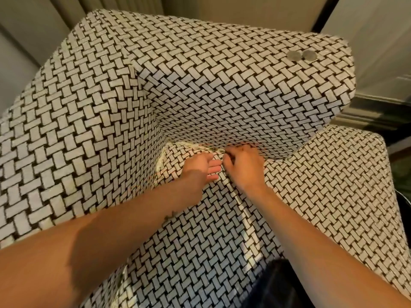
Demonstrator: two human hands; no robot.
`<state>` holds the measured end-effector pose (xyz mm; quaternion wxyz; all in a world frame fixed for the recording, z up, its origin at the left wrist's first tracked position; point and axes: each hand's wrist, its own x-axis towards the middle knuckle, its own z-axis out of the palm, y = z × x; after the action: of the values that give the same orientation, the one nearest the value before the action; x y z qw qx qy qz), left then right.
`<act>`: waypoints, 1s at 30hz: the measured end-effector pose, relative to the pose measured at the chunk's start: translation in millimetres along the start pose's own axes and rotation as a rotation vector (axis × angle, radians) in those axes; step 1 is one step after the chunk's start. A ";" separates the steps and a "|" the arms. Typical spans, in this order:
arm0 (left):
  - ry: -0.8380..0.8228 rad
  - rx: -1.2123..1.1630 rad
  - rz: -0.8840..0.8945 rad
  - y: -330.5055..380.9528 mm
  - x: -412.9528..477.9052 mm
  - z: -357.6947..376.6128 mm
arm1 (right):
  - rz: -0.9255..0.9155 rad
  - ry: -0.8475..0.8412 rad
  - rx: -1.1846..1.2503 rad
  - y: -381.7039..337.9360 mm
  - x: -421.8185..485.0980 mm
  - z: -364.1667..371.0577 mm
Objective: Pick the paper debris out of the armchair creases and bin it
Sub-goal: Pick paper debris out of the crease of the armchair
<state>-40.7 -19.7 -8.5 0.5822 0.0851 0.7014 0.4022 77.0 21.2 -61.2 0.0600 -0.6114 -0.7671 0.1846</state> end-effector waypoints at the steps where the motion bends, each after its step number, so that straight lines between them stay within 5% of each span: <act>1: -0.004 -0.009 -0.005 0.0 -1.6 0.4 | -0.001 -0.025 -0.047 -2.8 -0.1 -0.9; 4: -0.004 -0.050 -0.033 1.9 -4.4 0.9 | 0.045 -0.053 -0.092 -11.9 1.0 -2.6; 15: -0.072 -0.112 -0.057 -1.4 -10.5 -1.8 | -0.057 0.313 0.145 -1.2 -15.2 -0.5; 20: 0.019 -0.192 -0.076 2.8 -17.9 -0.7 | -0.168 0.016 0.478 -14.6 -19.1 -8.9; 24: 0.147 -0.138 -0.024 2.7 -10.1 -0.5 | -0.111 -0.007 0.747 -17.9 -16.6 -12.4; 30: 0.234 -0.114 -0.025 6.2 -6.6 0.1 | -0.069 -0.016 0.482 -21.3 3.0 -6.4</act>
<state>-40.8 -19.4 0.5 0.5054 -0.0045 0.7416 0.4412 58.8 21.4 -48.1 0.2044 -0.5514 -0.7218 0.3650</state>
